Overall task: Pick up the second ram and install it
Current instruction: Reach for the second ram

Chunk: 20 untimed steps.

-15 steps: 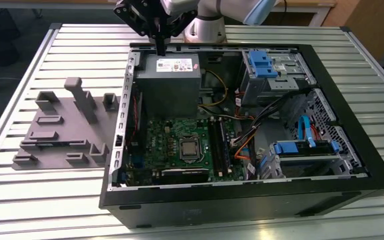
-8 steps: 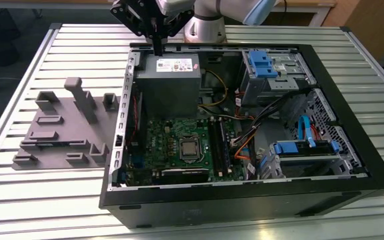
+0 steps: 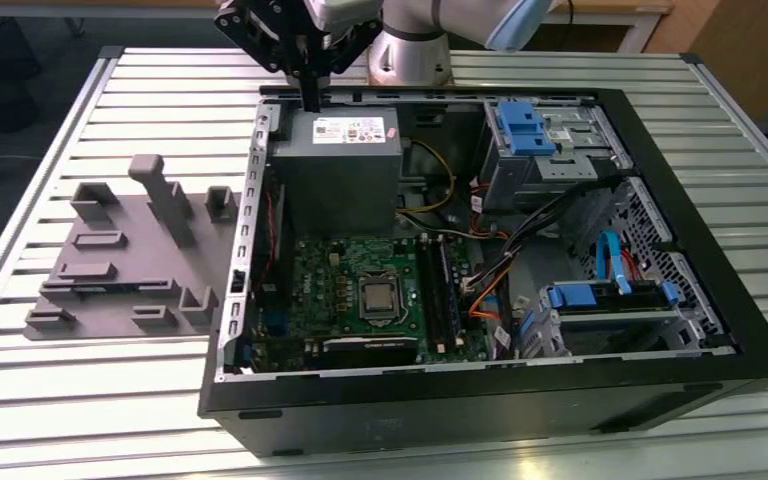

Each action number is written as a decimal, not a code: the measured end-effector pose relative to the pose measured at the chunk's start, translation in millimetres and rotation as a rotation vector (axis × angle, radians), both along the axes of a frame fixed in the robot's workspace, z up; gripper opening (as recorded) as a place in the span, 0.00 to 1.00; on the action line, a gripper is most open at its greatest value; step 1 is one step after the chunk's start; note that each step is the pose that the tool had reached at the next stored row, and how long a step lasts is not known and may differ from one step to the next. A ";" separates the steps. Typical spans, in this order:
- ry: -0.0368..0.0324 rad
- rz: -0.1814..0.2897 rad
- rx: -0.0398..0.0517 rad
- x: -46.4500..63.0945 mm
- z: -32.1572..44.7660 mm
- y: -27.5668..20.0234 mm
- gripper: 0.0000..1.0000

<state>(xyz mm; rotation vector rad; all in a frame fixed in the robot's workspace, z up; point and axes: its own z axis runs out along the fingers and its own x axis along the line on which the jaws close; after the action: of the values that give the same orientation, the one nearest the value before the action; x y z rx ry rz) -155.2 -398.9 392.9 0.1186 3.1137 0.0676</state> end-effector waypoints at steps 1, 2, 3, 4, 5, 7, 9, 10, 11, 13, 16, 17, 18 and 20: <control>0.0000 0.000 0.0000 -0.5 0.0 0.0 0.11; 0.0001 0.000 -0.0001 -1.0 0.0 0.0 0.11; 0.0001 0.000 -0.0001 -1.4 -0.1 0.0 0.11; 0.0001 0.000 -0.0001 -1.9 -0.1 0.0 0.11; 0.0001 0.000 -0.0001 -2.3 -0.2 0.0 0.11; 0.0002 0.000 0.0000 -3.3 -0.3 0.0 0.11; 0.0003 0.000 0.0000 -4.2 -0.4 0.0 0.11; 0.0004 0.000 0.0000 -4.7 -0.4 0.0 0.11; 0.0004 0.000 0.0000 -5.3 -0.5 0.0 0.11; 0.0006 0.000 0.0000 -6.2 -0.6 0.0 0.11; 0.0009 0.000 0.0000 -7.5 -0.8 0.0 0.11; 0.0009 0.000 0.0000 -7.9 -0.9 0.0 0.11; 0.0010 0.000 -0.0001 -8.3 -0.9 0.0 0.11; 0.0012 0.000 0.0000 -9.0 -1.1 0.0 0.11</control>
<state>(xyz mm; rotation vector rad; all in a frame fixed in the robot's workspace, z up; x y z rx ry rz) -164.2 -398.9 391.8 0.1186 3.1150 0.0676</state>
